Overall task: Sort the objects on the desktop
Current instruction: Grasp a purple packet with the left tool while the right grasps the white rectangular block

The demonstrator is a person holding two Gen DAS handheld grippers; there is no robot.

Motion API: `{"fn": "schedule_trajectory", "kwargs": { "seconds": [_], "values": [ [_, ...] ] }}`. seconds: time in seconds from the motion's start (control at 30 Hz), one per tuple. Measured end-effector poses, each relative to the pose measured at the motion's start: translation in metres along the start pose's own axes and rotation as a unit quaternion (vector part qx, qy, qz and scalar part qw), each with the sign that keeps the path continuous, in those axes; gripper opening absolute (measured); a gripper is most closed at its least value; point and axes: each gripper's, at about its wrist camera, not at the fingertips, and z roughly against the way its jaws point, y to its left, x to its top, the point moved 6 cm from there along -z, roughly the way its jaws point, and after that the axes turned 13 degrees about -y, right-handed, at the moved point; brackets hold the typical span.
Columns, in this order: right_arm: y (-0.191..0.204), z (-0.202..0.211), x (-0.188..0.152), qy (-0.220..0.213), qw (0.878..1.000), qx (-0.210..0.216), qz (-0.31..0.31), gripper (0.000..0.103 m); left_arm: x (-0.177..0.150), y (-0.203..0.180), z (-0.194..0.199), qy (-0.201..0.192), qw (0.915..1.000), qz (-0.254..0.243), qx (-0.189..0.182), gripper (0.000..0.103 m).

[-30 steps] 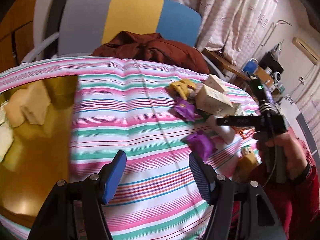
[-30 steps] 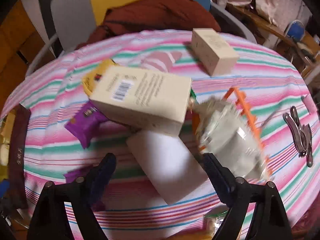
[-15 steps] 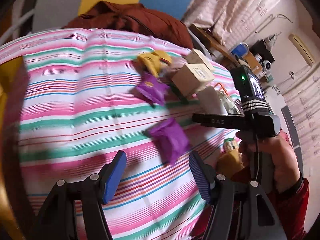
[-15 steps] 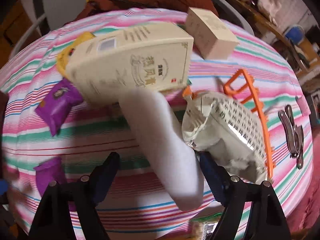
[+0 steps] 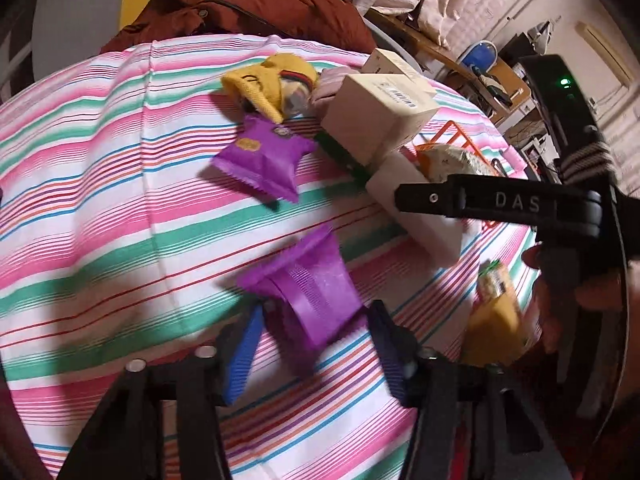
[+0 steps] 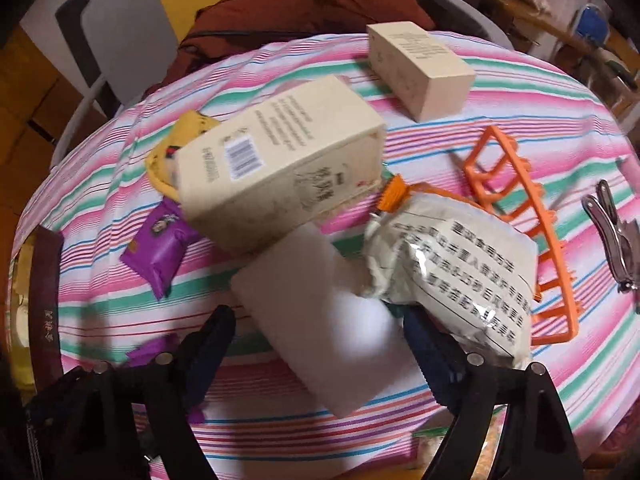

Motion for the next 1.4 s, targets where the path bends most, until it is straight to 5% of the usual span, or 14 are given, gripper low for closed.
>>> {"fn": "schedule_trajectory", "kwargs": {
  "seconds": [0.13, 0.27, 0.33, 0.6, 0.87, 1.17, 1.33, 1.4],
  "values": [
    [-0.003, -0.014, -0.01, 0.029, 0.999, -0.019, 0.008, 0.088, -0.002, 0.03, 0.019, -0.007, 0.9995, 0.007, 0.029, 0.045],
    [0.013, -0.015, -0.016, 0.031, 0.996, -0.043, 0.074, 0.081, 0.0, 0.051, 0.032, -0.012, 0.9986, 0.048, 0.016, 0.049],
    [0.02, -0.013, -0.016, 0.028, 0.995, -0.032, 0.086, 0.078, 0.001, 0.058, 0.036, -0.022, 0.9973, 0.065, 0.026, 0.06],
    [0.04, -0.006, -0.019, 0.032, 0.996, 0.056, 0.064, 0.083, 0.007, 0.045, 0.025, -0.038, 0.9967, 0.051, 0.051, 0.064],
    [0.048, -0.003, -0.022, 0.031, 0.994, 0.039, 0.098, 0.08, 0.005, 0.05, 0.027, -0.069, 0.9958, 0.041, 0.045, 0.063],
    [0.054, 0.006, -0.02, 0.025, 0.994, 0.075, 0.08, 0.078, -0.005, 0.07, 0.039, -0.077, 0.9919, 0.095, 0.035, 0.022],
    [0.051, 0.005, -0.023, 0.026, 0.993, 0.087, 0.08, 0.078, -0.008, 0.068, 0.052, -0.09, 0.9915, 0.089, 0.027, 0.027],
    [0.049, 0.011, -0.028, 0.024, 0.993, 0.088, 0.07, 0.078, -0.003, 0.063, 0.059, -0.105, 0.9914, 0.075, 0.025, 0.046]
  ]
}}
